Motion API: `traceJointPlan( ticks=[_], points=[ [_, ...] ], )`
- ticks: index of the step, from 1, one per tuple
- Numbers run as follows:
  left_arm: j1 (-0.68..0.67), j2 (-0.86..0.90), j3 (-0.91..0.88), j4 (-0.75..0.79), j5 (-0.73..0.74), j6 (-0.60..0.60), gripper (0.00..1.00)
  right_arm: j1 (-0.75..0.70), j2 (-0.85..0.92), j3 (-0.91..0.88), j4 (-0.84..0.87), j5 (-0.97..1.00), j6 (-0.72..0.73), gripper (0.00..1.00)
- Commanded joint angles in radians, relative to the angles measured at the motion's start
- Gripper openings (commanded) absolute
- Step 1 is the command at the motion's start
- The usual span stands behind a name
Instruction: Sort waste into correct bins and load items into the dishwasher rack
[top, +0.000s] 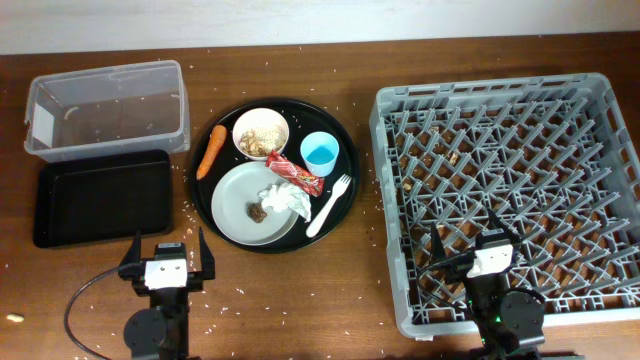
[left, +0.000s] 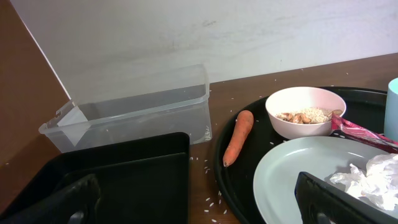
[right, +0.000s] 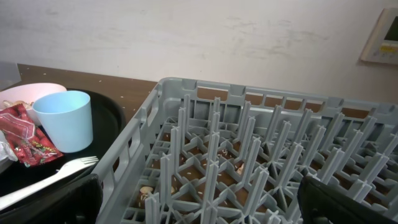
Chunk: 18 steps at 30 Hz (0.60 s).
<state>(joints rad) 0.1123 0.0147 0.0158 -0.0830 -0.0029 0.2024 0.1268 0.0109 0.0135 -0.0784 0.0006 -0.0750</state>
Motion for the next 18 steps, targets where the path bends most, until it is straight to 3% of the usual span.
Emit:
traceJointPlan(
  ticks=[1, 9, 18],
  points=[
    [0.002, -0.008, -0.007, 0.0, 0.015, 0.016, 0.99, -0.003, -0.007, -0.008, -0.002, 0.008, 0.005, 0.99],
    [0.002, -0.008, -0.008, 0.0, -0.013, 0.016, 0.99, -0.003, -0.007, -0.008, 0.006, 0.072, 0.005, 0.99],
    [0.002, -0.008, -0.007, 0.011, -0.006, 0.015, 0.99, -0.003, -0.007, -0.008, 0.004, 0.015, 0.005, 0.99]
  ],
)
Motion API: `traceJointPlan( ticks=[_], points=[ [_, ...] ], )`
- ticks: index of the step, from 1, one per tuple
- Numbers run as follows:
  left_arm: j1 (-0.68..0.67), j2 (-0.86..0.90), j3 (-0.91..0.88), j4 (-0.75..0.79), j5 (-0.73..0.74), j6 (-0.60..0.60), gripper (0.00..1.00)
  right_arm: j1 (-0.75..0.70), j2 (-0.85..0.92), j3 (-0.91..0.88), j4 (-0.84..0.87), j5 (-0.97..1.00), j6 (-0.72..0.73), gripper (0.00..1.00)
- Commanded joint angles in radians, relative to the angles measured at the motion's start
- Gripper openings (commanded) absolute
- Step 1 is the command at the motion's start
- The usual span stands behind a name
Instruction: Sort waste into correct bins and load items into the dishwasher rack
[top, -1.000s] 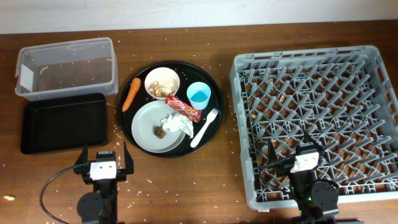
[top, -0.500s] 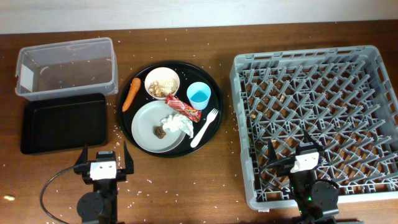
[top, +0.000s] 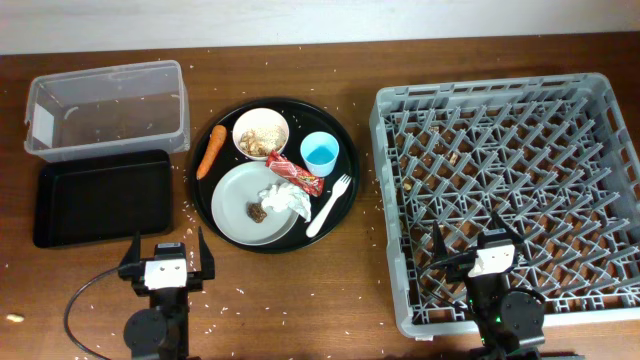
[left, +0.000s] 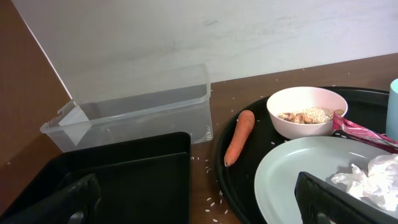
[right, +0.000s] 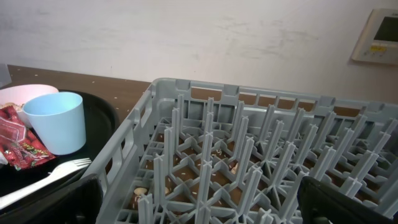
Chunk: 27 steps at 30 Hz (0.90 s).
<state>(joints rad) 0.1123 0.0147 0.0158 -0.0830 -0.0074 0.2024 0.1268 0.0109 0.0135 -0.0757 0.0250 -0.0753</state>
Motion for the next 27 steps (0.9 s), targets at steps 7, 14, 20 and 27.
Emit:
traceJointPlan(
  ticks=[7, 14, 20, 27],
  points=[
    [0.002, -0.007, 0.044, 0.21, 0.097, 0.016, 0.99, -0.003, -0.006, 0.072, 0.038, -0.039, 0.009, 0.99],
    [0.002, 0.282, 0.342, 0.198, 0.098, 0.016, 0.99, -0.003, 0.113, 0.336, 0.007, -0.01, 0.032, 0.99],
    [0.002, 0.646, 0.695, 0.041, 0.138, 0.016, 0.99, -0.003, 0.354, 0.658, -0.204, -0.011, 0.032, 0.99],
    [-0.005, 1.205, 1.287, -0.315, 0.328, 0.016, 0.99, -0.003, 0.793, 1.146, -0.569, -0.051, 0.082, 0.99]
  ],
)
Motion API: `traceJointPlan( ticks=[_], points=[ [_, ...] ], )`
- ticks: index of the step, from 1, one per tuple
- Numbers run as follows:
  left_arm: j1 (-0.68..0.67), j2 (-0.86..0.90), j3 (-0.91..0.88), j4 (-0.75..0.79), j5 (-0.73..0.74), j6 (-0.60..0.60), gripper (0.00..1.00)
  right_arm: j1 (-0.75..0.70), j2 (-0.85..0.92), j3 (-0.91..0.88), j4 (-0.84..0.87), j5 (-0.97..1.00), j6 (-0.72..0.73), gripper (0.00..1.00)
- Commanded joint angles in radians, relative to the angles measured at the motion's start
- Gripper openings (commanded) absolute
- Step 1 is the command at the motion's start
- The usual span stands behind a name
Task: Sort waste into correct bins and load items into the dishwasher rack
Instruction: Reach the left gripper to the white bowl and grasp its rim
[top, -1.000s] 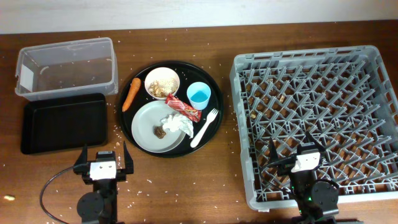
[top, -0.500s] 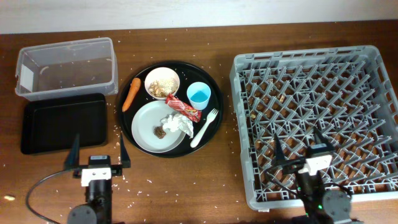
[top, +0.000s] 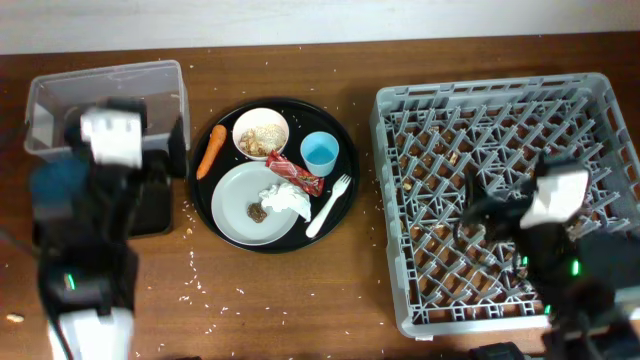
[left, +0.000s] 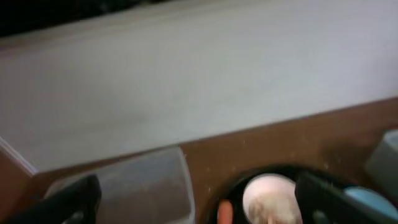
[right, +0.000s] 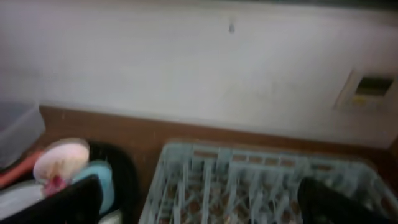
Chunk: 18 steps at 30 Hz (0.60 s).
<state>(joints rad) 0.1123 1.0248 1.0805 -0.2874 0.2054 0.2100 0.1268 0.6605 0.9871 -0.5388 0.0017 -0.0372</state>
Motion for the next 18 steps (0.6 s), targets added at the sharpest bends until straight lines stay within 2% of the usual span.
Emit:
traceJointPlan(
  ticks=[1, 7, 15, 18],
  points=[
    [-0.015, 0.276, 0.32, -0.188, 0.117, 0.008, 0.99, -0.003, 0.208, 0.244, -0.171, -0.045, 0.046, 0.99],
    [-0.119, 0.686, 0.81, -0.613, 0.06, 0.009, 0.99, -0.003, 0.534, 0.557, -0.506, -0.088, 0.046, 0.99],
    [-0.23, 0.888, 0.835, -0.676, 0.127, -0.007, 0.99, -0.003, 0.755, 0.573, -0.571, -0.217, 0.046, 0.99],
    [-0.257, 0.917, 0.835, -0.659, 0.148, -0.007, 0.99, -0.003, 0.783, 0.573, -0.581, -0.218, 0.046, 0.87]
  ],
)
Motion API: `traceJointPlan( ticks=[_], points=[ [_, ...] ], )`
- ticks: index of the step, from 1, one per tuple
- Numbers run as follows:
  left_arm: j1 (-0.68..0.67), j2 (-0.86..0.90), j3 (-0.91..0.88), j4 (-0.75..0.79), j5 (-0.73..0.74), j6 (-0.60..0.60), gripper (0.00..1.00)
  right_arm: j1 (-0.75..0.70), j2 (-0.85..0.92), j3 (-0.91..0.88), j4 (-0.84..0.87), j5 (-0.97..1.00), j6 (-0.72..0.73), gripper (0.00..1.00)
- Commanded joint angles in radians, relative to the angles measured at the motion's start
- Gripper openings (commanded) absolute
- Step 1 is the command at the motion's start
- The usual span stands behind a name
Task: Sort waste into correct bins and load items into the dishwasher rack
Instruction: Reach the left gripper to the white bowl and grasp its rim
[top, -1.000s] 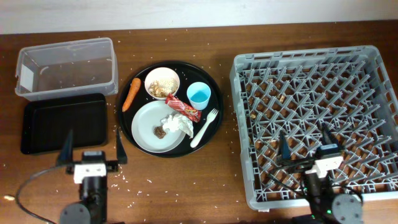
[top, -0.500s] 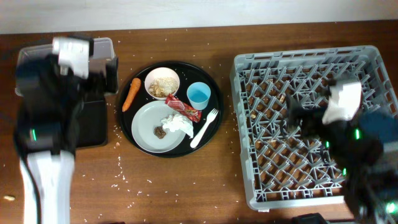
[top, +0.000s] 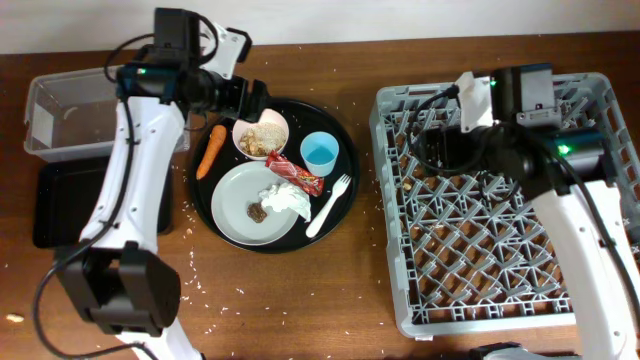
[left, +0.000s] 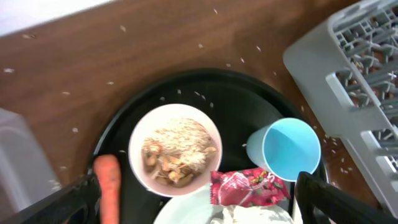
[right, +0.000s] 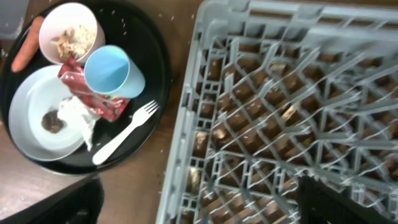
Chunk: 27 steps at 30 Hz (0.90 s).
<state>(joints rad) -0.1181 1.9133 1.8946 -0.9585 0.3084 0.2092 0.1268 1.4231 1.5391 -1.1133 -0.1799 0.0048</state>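
A round black tray (top: 205, 215) holds a white bowl of food scraps (top: 262, 133), a blue cup (top: 320, 153), a red wrapper (top: 293, 173), a white plate (top: 240, 210) with a crumpled tissue (top: 285, 198), a white fork (top: 328, 205) and a carrot (top: 209, 150). My left gripper (top: 240, 97) hangs open above the tray's back edge, over the bowl (left: 175, 149) and cup (left: 291, 151). My right gripper (top: 438, 150) hangs open over the left back part of the grey dishwasher rack (top: 520, 230). Nothing is between either pair of fingers.
A clear plastic bin (top: 80, 110) stands at the back left, with a shallow black tray bin (top: 95, 205) in front of it. Rice grains lie scattered over the brown table (top: 300, 300). Food bits lie under the rack's grid (right: 298, 124).
Both arms have moved inward and their cameras now look down. The left gripper went from over the bins to over the bowl. The right went from mid-rack to the rack's left back part.
Both arms first rested low at the table's front edge, grippers open, the left facing the bins and tray, the right facing the rack. Then both were raised and blurred. Now they hang over the tray's back and the rack's left side. No item has moved.
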Motion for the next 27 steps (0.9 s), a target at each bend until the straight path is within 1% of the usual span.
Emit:
traceJointPlan(
  ticks=[1, 3, 4, 5, 7, 9, 10, 11, 12, 14, 15, 16, 18, 20, 21, 22, 27],
  points=[
    [-0.033, 0.03, 0.021, 0.023, 0.056, -0.009, 0.99, -0.003, 0.022, 0.021, -0.008, -0.033, 0.004, 0.82],
    [-0.056, 0.035, 0.021, 0.056, 0.051, -0.075, 0.99, -0.005, 0.021, 0.021, -0.01, -0.022, 0.004, 0.77],
    [-0.073, 0.047, 0.021, 0.077, 0.014, -0.125, 0.98, -0.005, 0.021, 0.021, -0.01, -0.019, 0.004, 0.77],
    [-0.086, 0.055, 0.021, 0.089, -0.029, -0.167, 0.98, -0.005, 0.021, 0.021, -0.01, -0.019, 0.004, 0.77],
    [-0.128, 0.105, 0.021, 0.119, -0.185, -0.276, 0.95, -0.005, 0.021, 0.021, -0.01, -0.019, 0.004, 0.74],
    [-0.161, 0.158, 0.021, 0.147, -0.273, -0.344, 0.93, -0.005, 0.021, 0.021, -0.01, -0.019, 0.004, 0.7],
    [-0.177, 0.193, 0.021, 0.169, -0.283, -0.359, 0.93, -0.005, 0.021, 0.021, -0.013, -0.019, 0.004, 0.69],
    [-0.19, 0.22, 0.021, 0.186, -0.283, -0.362, 0.89, -0.005, 0.021, 0.021, -0.014, -0.018, 0.004, 0.68],
    [-0.201, 0.249, 0.021, 0.198, -0.283, -0.372, 0.84, -0.005, 0.021, 0.021, -0.019, -0.015, 0.004, 0.68],
    [-0.218, 0.295, 0.021, 0.206, -0.288, -0.407, 0.78, -0.005, 0.021, 0.021, -0.032, -0.002, 0.004, 0.67],
    [-0.224, 0.315, 0.021, 0.206, -0.303, -0.432, 0.75, -0.005, 0.021, 0.021, -0.039, 0.005, 0.004, 0.67],
    [-0.226, 0.328, 0.021, 0.203, -0.324, -0.457, 0.74, -0.005, 0.021, 0.021, -0.048, 0.008, 0.004, 0.66],
    [-0.228, 0.346, 0.021, 0.199, -0.371, -0.508, 0.67, -0.005, 0.021, 0.021, -0.056, 0.008, 0.004, 0.66],
    [-0.228, 0.362, 0.021, 0.197, -0.397, -0.539, 0.64, -0.005, 0.021, 0.021, -0.059, 0.007, 0.004, 0.66],
    [-0.228, 0.375, 0.021, 0.196, -0.396, -0.539, 0.61, -0.005, 0.021, 0.021, -0.059, 0.007, 0.004, 0.66],
    [-0.228, 0.383, 0.021, 0.193, -0.396, -0.539, 0.6, -0.005, 0.021, 0.021, -0.058, 0.007, 0.004, 0.66],
    [-0.228, 0.431, 0.02, 0.196, -0.396, -0.539, 0.42, -0.005, 0.021, 0.021, -0.059, 0.007, 0.004, 0.64]
  ],
)
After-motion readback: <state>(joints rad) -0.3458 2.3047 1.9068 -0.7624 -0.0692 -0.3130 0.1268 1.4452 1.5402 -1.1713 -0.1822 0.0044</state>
